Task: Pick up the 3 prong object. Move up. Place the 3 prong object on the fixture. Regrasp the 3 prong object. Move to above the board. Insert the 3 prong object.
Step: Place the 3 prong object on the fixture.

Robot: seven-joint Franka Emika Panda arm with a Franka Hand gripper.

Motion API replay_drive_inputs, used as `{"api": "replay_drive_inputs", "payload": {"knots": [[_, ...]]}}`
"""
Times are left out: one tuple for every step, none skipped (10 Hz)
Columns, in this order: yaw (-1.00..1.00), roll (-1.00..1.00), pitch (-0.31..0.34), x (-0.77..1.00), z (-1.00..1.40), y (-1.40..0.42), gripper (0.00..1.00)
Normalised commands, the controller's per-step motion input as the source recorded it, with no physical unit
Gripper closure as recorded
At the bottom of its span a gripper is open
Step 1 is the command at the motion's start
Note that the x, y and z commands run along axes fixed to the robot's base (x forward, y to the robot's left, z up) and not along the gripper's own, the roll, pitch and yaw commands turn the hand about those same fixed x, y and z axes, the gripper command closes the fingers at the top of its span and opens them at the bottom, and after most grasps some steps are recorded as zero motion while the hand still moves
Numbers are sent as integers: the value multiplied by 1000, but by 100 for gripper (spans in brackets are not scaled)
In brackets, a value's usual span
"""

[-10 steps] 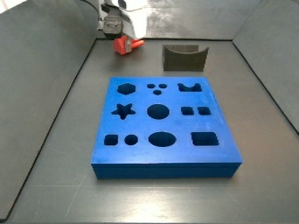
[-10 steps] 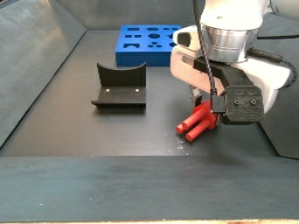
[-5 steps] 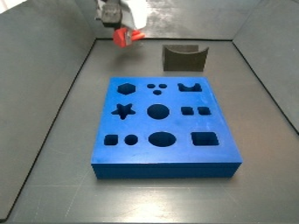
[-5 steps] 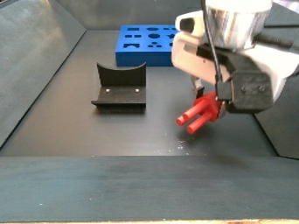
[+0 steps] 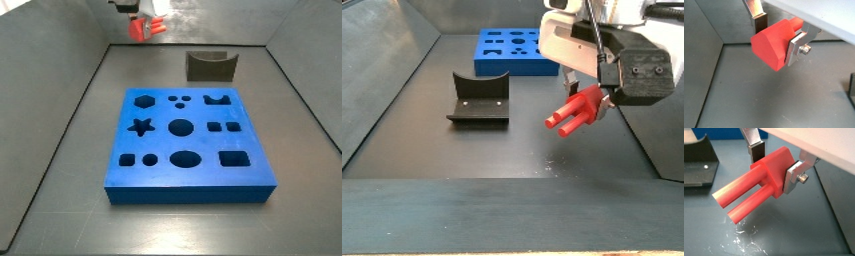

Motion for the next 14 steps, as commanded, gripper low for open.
{"api": "replay_drive_inputs", "payload": {"knots": [[-6,11,29,-17,1000,1,100],[-11,21,38,-24,1000,3,100],[-20,40,45,-31,1000,8,100],[-24,50,50,-35,1000,11,100],[-21,63,57,-40,1000,13,100],[-14,69,62,-39,950,11,100],[0,75,68,-30,778,9,100],[8,80,74,-22,649,8,100],[15,84,89,-15,476,9,100],[18,84,93,-11,390,9,100],[23,84,101,-7,214,10,100],[1000,17,31,1000,-63,-527,100],[1000,15,33,1000,-86,-524,100],[1000,14,33,1000,-83,-484,100]]}}
